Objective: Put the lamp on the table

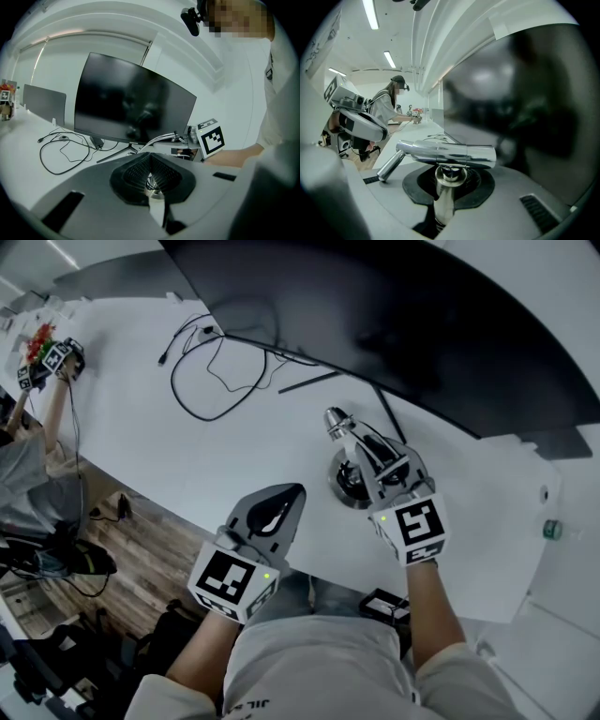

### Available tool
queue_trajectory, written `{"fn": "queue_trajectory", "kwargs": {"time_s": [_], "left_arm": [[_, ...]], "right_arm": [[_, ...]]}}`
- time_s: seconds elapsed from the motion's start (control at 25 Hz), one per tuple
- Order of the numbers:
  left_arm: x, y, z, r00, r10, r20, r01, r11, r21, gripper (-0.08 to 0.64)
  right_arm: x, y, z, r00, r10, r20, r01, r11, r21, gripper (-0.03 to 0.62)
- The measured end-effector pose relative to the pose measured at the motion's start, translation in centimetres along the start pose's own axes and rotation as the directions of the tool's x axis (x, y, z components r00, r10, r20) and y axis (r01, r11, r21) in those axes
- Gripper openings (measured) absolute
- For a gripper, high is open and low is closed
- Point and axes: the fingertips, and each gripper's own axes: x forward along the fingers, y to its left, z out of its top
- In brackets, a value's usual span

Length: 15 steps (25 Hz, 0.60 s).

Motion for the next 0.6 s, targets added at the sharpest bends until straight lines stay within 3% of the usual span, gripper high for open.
{"fn": "queue_trajectory", "kwargs": {"time_s": [0.6], "left_arm": [[-0.41, -0.41, -0.18, 1.0, -0.009, 0.002, 0.009, 1.0, -0.004, 0.003]], "right_arm": [[-0.32, 0.76, -0.63, 1.0, -0.013, 0.009, 0.013, 1.0, -0.029, 0.058]]}}
